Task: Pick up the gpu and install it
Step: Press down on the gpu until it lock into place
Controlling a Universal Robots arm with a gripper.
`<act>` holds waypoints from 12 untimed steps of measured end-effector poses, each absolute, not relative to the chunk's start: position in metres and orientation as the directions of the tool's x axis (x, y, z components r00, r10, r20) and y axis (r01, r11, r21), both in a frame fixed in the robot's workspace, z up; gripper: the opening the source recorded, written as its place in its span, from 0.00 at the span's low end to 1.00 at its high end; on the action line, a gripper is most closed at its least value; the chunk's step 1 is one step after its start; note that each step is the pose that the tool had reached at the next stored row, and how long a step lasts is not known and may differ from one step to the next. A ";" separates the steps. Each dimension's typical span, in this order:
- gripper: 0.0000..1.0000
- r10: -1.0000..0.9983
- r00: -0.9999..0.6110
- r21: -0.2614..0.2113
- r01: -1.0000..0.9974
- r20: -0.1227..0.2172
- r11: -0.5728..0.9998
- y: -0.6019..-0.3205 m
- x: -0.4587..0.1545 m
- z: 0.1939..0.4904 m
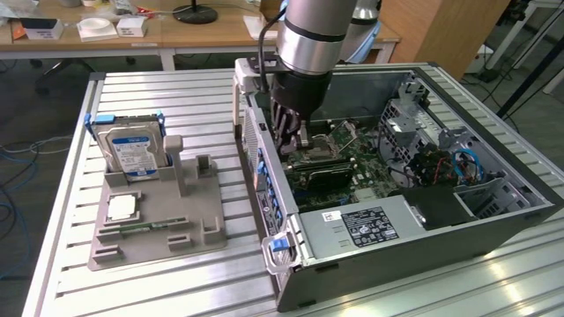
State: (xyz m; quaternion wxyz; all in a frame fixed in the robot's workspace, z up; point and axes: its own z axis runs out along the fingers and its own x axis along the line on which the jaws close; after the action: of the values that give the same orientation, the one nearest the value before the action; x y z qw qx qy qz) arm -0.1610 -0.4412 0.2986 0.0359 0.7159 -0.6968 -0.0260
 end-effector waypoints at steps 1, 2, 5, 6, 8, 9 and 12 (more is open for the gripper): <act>0.11 -0.999 0.031 0.088 -0.996 0.013 -0.030 -0.441 -0.161 0.299; 0.11 -0.999 0.038 0.088 -0.995 0.013 -0.037 -0.441 -0.161 0.299; 0.11 -0.999 0.044 0.088 -0.995 0.013 -0.042 -0.441 -0.162 0.299; 0.11 -0.999 0.044 0.088 -0.995 0.013 -0.043 -0.441 -0.162 0.299; 0.11 -0.999 0.045 0.088 -0.995 0.013 -0.043 -0.441 -0.162 0.299; 0.11 -0.999 0.045 0.088 -0.995 0.013 -0.043 -0.441 -0.162 0.299; 0.11 -0.999 0.045 0.088 -0.995 0.012 -0.043 -0.441 -0.161 0.299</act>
State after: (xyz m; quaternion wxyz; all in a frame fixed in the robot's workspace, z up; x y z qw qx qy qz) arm -0.1615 -0.4413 0.2986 0.0357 0.7219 -0.6906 -0.0260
